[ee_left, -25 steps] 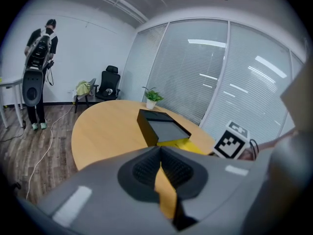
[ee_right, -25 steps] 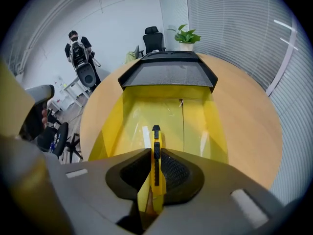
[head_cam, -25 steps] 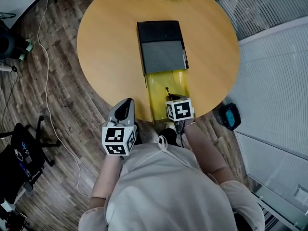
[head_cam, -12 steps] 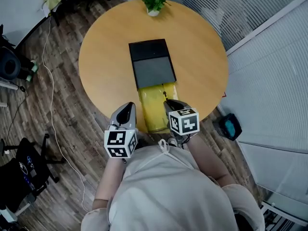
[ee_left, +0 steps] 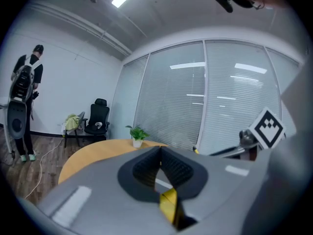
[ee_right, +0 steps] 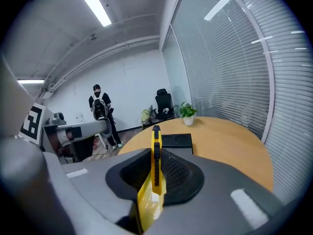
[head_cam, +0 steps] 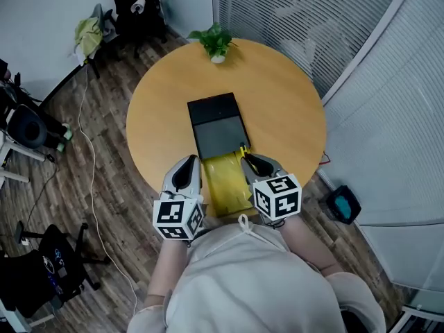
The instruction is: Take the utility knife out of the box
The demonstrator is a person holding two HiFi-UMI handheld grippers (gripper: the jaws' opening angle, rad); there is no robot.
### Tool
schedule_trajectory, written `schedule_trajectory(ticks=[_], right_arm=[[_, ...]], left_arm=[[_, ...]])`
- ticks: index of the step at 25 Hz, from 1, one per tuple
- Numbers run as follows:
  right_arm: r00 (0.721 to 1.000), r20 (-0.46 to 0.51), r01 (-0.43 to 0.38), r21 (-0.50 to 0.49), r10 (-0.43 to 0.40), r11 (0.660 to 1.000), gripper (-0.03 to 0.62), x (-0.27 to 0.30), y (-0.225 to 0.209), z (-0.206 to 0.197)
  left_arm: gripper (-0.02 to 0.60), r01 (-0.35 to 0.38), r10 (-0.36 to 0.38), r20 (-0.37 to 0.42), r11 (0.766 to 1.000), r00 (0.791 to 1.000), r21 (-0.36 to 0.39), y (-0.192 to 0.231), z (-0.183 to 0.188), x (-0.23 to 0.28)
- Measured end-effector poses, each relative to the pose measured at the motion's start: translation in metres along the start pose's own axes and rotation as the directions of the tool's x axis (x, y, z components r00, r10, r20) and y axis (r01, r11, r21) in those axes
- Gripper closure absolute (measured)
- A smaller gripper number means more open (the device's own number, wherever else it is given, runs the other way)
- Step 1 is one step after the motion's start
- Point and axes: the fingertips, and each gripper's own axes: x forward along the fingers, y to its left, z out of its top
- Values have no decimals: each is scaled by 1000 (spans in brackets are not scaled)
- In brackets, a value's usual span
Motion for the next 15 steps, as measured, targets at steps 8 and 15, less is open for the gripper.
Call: schedule_trajectory(ticks=[8, 15], right_arm=[[994, 96, -51, -7, 52, 999, 530, -15, 1, 29], [995, 81, -60, -49, 64, 997, 531, -17, 2, 25]], left_arm=[[575, -12, 10, 33, 999, 999, 40, -12, 20, -3], [575, -28, 27, 26, 999, 999, 26, -13, 17, -2]])
